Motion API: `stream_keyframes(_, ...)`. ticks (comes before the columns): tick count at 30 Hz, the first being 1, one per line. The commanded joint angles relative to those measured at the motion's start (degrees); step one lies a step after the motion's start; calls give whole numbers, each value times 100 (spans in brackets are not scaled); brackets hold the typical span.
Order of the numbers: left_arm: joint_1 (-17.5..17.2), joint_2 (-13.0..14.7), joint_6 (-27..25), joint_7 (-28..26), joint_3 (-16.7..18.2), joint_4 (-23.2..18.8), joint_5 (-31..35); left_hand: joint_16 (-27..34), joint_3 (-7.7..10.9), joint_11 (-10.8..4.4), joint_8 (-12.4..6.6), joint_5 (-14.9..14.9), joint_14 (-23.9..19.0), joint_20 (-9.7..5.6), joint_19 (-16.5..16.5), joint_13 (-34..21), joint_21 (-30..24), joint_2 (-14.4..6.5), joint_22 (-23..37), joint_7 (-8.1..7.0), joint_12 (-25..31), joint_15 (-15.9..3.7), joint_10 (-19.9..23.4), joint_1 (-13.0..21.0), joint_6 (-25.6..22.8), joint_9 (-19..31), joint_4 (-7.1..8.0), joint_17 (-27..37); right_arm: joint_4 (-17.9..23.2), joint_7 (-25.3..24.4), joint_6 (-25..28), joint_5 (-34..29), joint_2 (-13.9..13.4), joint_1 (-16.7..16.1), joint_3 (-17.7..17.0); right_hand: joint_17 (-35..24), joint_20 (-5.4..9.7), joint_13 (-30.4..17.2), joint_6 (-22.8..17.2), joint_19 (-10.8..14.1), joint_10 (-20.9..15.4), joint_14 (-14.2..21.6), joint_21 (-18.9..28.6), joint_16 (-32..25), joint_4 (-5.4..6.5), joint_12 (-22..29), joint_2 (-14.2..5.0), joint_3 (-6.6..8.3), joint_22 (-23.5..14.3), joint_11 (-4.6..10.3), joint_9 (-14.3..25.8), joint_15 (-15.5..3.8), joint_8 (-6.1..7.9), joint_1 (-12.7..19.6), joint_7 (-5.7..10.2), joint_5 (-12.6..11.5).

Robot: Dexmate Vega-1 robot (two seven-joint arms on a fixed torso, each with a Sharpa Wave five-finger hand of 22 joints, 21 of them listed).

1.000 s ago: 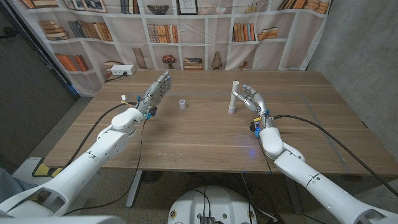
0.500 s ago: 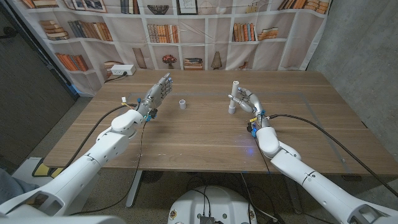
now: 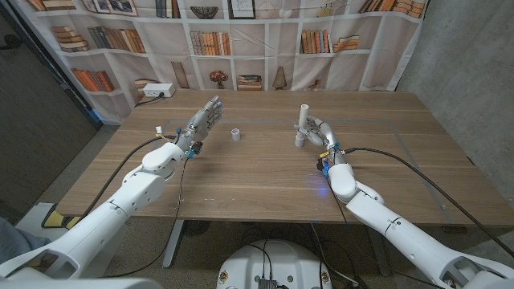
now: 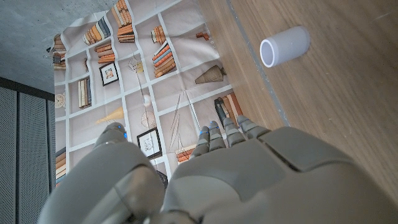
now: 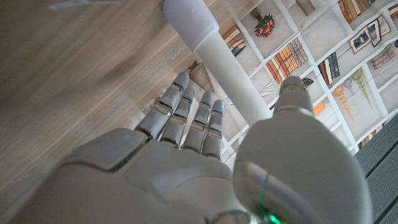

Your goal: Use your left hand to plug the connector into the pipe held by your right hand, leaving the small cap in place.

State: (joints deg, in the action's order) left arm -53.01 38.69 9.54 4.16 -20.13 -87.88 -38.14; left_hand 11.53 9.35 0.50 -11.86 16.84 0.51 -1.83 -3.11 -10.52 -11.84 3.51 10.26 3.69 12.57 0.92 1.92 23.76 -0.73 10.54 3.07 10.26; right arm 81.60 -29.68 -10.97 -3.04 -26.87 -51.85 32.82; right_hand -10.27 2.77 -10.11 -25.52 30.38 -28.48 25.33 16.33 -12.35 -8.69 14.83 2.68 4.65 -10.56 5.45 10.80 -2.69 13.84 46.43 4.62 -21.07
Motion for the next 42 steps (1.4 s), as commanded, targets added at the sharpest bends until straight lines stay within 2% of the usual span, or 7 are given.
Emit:
stream_keyframes(1,-6,24,-29,53,3,-19,-27,-24,14,-11,-25,0,-39,9,-59,-31,11,-30,28,19,-9,6,65,30,-46,12,-18,23,-197,-286,81,-189,95,124,105,-24,923,-12,-198,172,-211,206,43,-17,14,39,-29,24,-29,39,15,-822,18,154,95,16)
stream_keyframes(4,-9,24,-34,56,7,-16,-39,-26,14,-14,-22,-5,-40,24,-77,-31,18,-35,28,16,-8,1,74,36,-47,12,-19,23,-208,-381,117,-242,122,131,123,-33,923,-13,-358,357,-384,433,90,-46,51,53,-85,14,-46,103,14,-867,19,224,118,48)
stream_keyframes(7,-11,12,-18,90,14,2,-74,-20,15,-35,-25,-13,-68,28,-37,-31,1,-47,29,15,-9,-5,88,51,-71,13,-23,23,-216,-400,102,-250,121,137,139,-37,944,-13,-508,449,-540,593,108,-57,76,69,-99,-12,-59,19,14,-890,29,255,130,80)
stream_keyframes(15,-15,9,-72,72,19,-4,-110,-18,21,-51,-20,-25,-94,28,-18,-31,-6,-72,30,8,-12,-18,103,76,-82,14,-29,23,-88,-494,85,-432,69,104,212,-48,956,-16,-783,736,-842,976,189,-79,120,71,-165,-60,-92,158,14,-970,10,346,170,149)
stream_keyframes(32,-38,38,-89,96,23,-29,-127,-8,35,-51,-24,-53,-166,43,-40,-32,3,-130,31,-14,-12,-40,152,126,-139,15,-38,23,-15,-547,234,-526,70,123,237,-75,965,-19,-1260,1179,-1388,1717,351,-119,112,41,-424,-38,-159,234,22,-1009,-50,755,244,291)
stream_keyframes(40,-90,47,-63,84,51,-54,-150,-9,35,-65,-23,-67,-186,59,-44,-33,4,-146,33,-25,-17,-43,160,139,-157,16,-40,23,-3,-518,290,-559,62,138,276,-85,965,-19,-1383,1223,-1454,1867,382,-110,91,-7,-592,33,-184,262,24,-1030,-71,949,277,341)
stream_keyframes(42,-102,50,-60,78,57,-64,-154,-11,34,-75,-21,-71,-187,62,-50,-33,6,-149,33,-23,-17,-39,165,142,-158,16,-41,23,9,-481,308,-567,40,144,289,-93,964,-18,-1404,1223,-1469,1925,394,-105,80,-37,-726,99,-199,277,24,-1038,-95,1070,296,367)
